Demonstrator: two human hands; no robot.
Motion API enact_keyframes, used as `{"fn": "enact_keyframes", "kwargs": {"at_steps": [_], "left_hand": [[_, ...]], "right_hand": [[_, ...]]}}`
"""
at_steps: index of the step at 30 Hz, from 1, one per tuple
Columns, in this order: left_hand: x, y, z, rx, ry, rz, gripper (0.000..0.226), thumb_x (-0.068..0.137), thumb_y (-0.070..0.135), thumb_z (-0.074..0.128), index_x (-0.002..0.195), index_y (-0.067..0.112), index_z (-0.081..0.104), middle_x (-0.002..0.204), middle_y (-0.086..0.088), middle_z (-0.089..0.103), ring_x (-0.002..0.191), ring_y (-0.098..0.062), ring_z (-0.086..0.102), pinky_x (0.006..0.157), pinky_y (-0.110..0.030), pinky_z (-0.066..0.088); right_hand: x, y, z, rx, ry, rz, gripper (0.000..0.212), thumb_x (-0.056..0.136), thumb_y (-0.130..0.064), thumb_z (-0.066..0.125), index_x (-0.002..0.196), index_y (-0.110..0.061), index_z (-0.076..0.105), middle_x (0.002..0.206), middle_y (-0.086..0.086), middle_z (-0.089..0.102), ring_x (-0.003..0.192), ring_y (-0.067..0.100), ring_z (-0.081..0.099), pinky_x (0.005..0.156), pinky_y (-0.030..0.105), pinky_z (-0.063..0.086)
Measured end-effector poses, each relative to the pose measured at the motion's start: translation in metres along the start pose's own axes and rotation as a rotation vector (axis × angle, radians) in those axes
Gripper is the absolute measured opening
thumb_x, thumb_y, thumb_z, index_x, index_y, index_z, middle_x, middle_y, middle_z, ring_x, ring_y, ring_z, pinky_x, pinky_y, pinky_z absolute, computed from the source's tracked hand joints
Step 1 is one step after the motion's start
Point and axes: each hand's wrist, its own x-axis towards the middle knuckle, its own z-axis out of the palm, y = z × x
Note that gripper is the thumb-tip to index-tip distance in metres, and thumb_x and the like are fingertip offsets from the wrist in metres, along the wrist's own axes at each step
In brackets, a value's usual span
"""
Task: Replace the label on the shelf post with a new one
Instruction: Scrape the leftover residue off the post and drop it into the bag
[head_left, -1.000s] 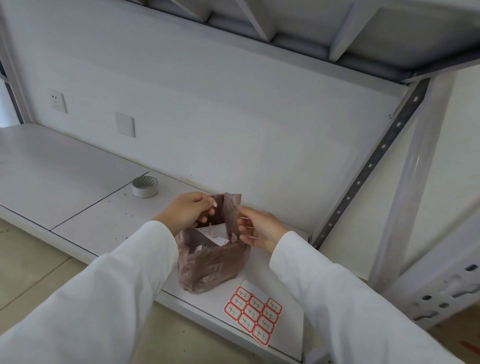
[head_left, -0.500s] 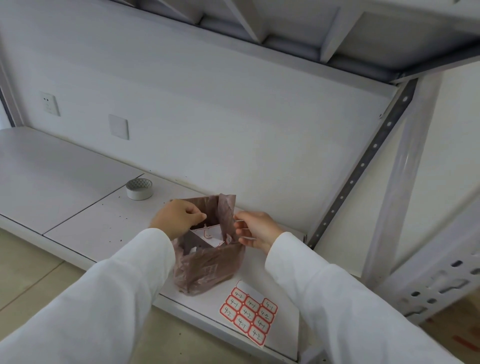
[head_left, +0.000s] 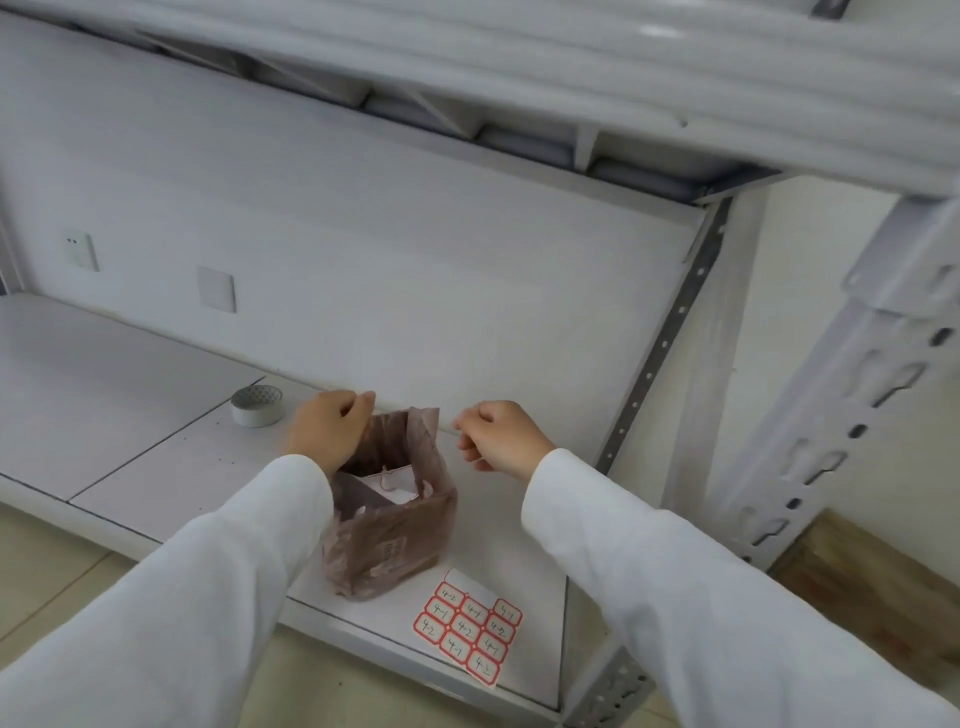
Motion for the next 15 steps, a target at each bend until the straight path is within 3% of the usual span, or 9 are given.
{"fn": "enact_keyframes", "kwargs": {"at_steps": [2, 6, 8, 11, 15], "left_hand": [[-0.013, 0.019, 0.001, -0.009, -0.005, 0.052, 0.045, 0.094, 0.037, 0.04, 0.068, 0.005, 0.057, 0.072, -0.011, 0.064, 0.075, -0.03, 0.06, 0.072, -0.035, 0.045], [-0.047, 0.07, 0.001, -0.079, -0.042, 0.227, 0.039, 0.096, 0.031, 0.043, 0.067, 0.012, 0.062, 0.066, 0.005, 0.064, 0.07, -0.018, 0.059, 0.064, -0.026, 0.043], [-0.061, 0.097, 0.002, -0.135, -0.068, 0.311, 0.038, 0.094, 0.032, 0.048, 0.06, 0.02, 0.06, 0.063, 0.009, 0.065, 0.069, -0.022, 0.062, 0.072, -0.035, 0.051], [-0.082, 0.146, -0.006, -0.165, -0.035, 0.407, 0.037, 0.088, 0.038, 0.048, 0.055, 0.024, 0.059, 0.061, 0.009, 0.066, 0.068, -0.022, 0.064, 0.076, -0.043, 0.054], [-0.116, 0.209, -0.022, -0.215, 0.039, 0.635, 0.039, 0.083, 0.046, 0.043, 0.055, 0.024, 0.058, 0.059, 0.007, 0.065, 0.065, -0.02, 0.063, 0.07, -0.041, 0.054]], "right_hand": [[-0.017, -0.015, -0.011, -0.056, 0.041, -0.089, 0.024, 0.092, -0.016, 0.035, 0.072, -0.014, 0.047, 0.063, 0.002, 0.051, 0.057, 0.017, 0.049, 0.069, 0.037, 0.05], [-0.066, -0.052, -0.041, -0.175, 0.169, -0.289, 0.022, 0.088, -0.019, 0.034, 0.069, -0.014, 0.042, 0.063, 0.003, 0.043, 0.063, 0.021, 0.041, 0.076, 0.051, 0.051], [-0.093, -0.067, -0.058, -0.187, 0.187, -0.352, 0.023, 0.086, -0.019, 0.036, 0.065, -0.014, 0.042, 0.056, -0.003, 0.044, 0.058, 0.018, 0.04, 0.068, 0.048, 0.052], [-0.134, -0.085, -0.088, -0.219, 0.225, -0.454, 0.029, 0.089, -0.018, 0.041, 0.06, -0.015, 0.041, 0.044, -0.017, 0.051, 0.047, 0.011, 0.043, 0.054, 0.031, 0.044], [-0.178, -0.089, -0.127, -0.288, 0.37, -0.573, 0.03, 0.091, -0.027, 0.052, 0.066, -0.011, 0.054, 0.054, -0.007, 0.058, 0.047, 0.008, 0.053, 0.055, 0.028, 0.05]]}}
